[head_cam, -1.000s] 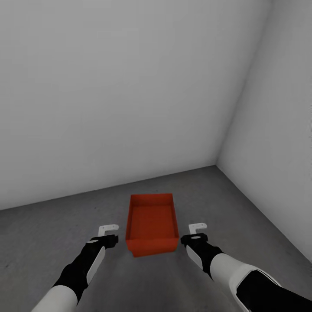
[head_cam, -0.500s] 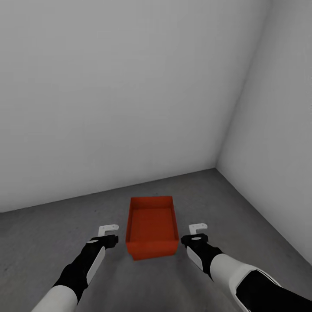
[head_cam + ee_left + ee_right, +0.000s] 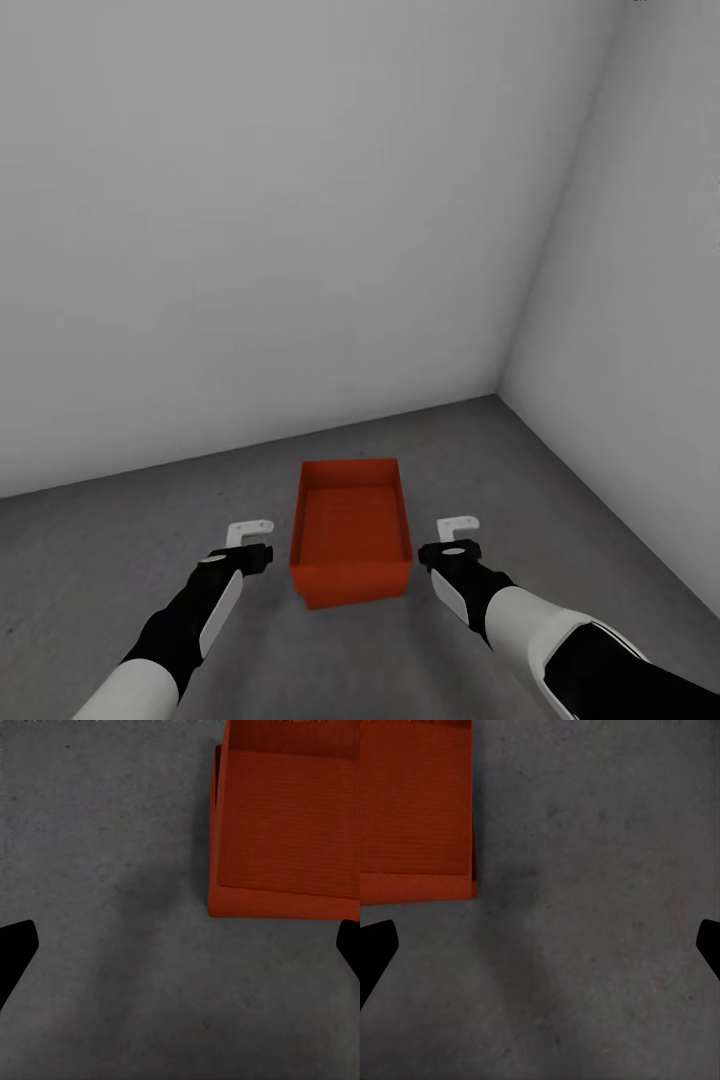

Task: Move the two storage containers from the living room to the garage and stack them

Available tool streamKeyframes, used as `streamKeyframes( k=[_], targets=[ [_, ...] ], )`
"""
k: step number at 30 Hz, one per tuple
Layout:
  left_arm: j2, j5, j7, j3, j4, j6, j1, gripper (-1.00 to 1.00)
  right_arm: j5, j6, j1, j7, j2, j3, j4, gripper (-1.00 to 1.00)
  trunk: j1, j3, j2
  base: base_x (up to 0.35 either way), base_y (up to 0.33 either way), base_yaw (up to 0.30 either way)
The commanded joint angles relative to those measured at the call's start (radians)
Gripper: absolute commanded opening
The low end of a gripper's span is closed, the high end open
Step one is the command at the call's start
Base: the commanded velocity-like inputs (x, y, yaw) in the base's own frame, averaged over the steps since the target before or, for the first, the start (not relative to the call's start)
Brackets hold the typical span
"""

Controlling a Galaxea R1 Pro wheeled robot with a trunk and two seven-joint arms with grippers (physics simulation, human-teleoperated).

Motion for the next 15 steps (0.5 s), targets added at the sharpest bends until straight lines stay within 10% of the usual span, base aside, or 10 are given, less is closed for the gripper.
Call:
streamKeyframes(
  k=[1, 15],
  targets=[
    [0.001, 0.011, 0.009, -0.004, -0.001, 0.004, -0.001, 1.00, -0.005, 0.007, -0.001, -0.005, 0.000, 0.008, -0.002, 1.00, 0.000, 0.000, -0.002, 0.000, 0.000, 0.000],
    [0.005, 0.011, 0.009, -0.004, 0.001, 0.005, -0.001, 1.00, -0.007, 0.011, -0.001, -0.002, 0.000, 0.008, -0.002, 1.00, 0.000, 0.003, -0.002, 0.000, 0.000, 0.000]
  ],
)
